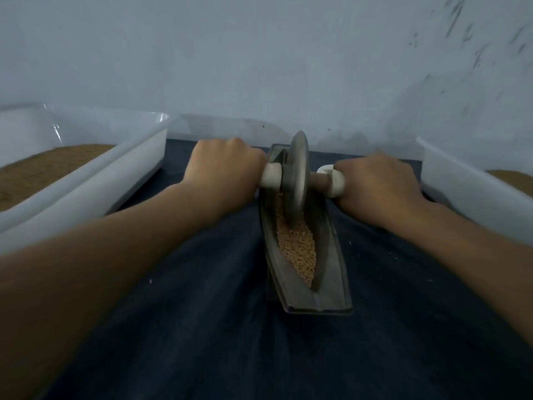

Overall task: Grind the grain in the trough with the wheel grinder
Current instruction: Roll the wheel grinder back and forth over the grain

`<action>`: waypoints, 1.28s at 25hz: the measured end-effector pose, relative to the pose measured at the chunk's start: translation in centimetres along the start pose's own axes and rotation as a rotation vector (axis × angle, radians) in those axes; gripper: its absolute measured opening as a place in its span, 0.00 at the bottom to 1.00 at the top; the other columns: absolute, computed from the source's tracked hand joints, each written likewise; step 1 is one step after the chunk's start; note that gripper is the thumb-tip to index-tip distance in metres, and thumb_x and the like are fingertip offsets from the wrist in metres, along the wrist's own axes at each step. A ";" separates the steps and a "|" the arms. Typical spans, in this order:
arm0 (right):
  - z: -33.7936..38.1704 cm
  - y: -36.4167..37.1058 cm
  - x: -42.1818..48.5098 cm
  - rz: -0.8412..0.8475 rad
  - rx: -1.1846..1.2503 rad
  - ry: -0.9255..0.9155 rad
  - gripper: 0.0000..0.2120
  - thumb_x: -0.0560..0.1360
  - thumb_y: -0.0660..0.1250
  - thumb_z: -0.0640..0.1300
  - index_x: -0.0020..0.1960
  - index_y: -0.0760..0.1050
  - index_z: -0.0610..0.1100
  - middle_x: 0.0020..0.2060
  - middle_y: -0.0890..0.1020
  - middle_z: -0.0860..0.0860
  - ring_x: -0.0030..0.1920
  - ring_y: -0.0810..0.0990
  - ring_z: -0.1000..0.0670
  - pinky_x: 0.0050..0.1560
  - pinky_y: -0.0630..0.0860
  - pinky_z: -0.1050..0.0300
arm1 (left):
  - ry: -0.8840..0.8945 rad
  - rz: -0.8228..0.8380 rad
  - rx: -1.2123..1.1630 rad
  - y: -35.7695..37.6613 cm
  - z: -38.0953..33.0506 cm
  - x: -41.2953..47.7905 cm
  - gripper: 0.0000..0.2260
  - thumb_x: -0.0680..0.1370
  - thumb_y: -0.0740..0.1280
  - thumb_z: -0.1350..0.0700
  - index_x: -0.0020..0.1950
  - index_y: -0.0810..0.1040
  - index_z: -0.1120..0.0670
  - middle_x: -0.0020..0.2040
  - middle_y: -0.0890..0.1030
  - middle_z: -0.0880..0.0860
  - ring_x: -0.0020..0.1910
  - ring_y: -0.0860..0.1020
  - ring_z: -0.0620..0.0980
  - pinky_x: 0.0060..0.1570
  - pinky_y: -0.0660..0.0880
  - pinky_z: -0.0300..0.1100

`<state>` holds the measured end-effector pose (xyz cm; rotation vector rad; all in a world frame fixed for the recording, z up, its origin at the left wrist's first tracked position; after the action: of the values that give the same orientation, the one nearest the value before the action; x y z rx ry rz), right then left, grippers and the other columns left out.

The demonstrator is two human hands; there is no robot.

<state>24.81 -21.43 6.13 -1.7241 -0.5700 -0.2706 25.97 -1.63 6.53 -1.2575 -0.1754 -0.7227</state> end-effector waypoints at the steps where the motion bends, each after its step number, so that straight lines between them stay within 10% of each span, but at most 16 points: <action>1: 0.3 -0.7 -1.3 -0.113 -0.058 -0.081 0.07 0.70 0.62 0.55 0.38 0.67 0.54 0.27 0.71 0.56 0.27 0.68 0.48 0.28 0.59 0.61 | 0.044 0.031 -0.052 0.4 0.4 -1.5 0.06 0.69 0.67 0.47 0.44 0.76 0.45 0.37 0.77 0.48 0.35 0.79 0.54 0.31 0.67 0.43; 4: 0.8 -1.9 -2.7 -0.311 -0.081 -0.209 0.08 0.64 0.62 0.55 0.35 0.66 0.53 0.24 0.58 0.57 0.24 0.58 0.49 0.32 0.51 0.67 | 0.061 0.251 -0.251 2.3 2.0 -3.8 0.11 0.60 0.62 0.39 0.36 0.73 0.43 0.29 0.73 0.43 0.27 0.72 0.43 0.27 0.69 0.38; 11: 0.3 0.5 1.5 0.073 0.040 0.105 0.10 0.75 0.67 0.58 0.42 0.73 0.52 0.35 0.76 0.52 0.35 0.72 0.46 0.33 0.65 0.56 | -0.063 0.131 0.006 1.3 1.1 2.3 0.07 0.75 0.66 0.48 0.50 0.79 0.48 0.41 0.74 0.51 0.40 0.77 0.56 0.37 0.69 0.46; 17: -0.1 -2.1 -4.5 -0.243 0.035 -0.191 0.08 0.69 0.61 0.56 0.40 0.66 0.53 0.23 0.66 0.56 0.22 0.68 0.44 0.27 0.72 0.53 | 0.169 -0.053 -0.150 -0.5 1.7 -5.0 0.06 0.63 0.60 0.40 0.33 0.65 0.39 0.25 0.66 0.42 0.22 0.69 0.45 0.23 0.62 0.34; 25: 0.4 0.2 2.3 0.084 -0.014 0.052 0.09 0.74 0.69 0.55 0.42 0.72 0.52 0.39 0.79 0.50 0.38 0.76 0.44 0.34 0.67 0.56 | -0.098 0.177 -0.065 1.9 2.1 1.8 0.07 0.76 0.65 0.48 0.50 0.79 0.48 0.39 0.71 0.50 0.37 0.73 0.55 0.35 0.68 0.46; 30: -0.3 -1.2 -5.2 -0.189 0.020 0.019 0.08 0.69 0.66 0.58 0.38 0.72 0.55 0.24 0.65 0.57 0.23 0.65 0.48 0.27 0.58 0.65 | 0.085 -0.187 0.104 -1.5 0.6 -2.5 0.11 0.62 0.69 0.51 0.31 0.66 0.46 0.26 0.56 0.47 0.22 0.50 0.46 0.28 0.49 0.32; 32: -0.1 -0.3 -3.0 -0.114 0.048 0.084 0.07 0.72 0.67 0.56 0.40 0.72 0.55 0.27 0.68 0.55 0.26 0.68 0.47 0.28 0.60 0.62 | 0.051 -0.128 0.136 -0.7 0.5 -0.8 0.06 0.65 0.70 0.54 0.33 0.73 0.49 0.26 0.59 0.50 0.22 0.54 0.48 0.27 0.51 0.35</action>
<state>22.11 -22.18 5.02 -1.6284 -0.6097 -0.4052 25.08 -0.94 6.83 -1.1039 -0.2609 -0.8391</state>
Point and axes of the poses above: each hand's wrist, its own x-axis towards the middle knuckle, its own y-axis out of the palm, z = x × y, the point moved 7 cm from there along x, towards the middle knuckle
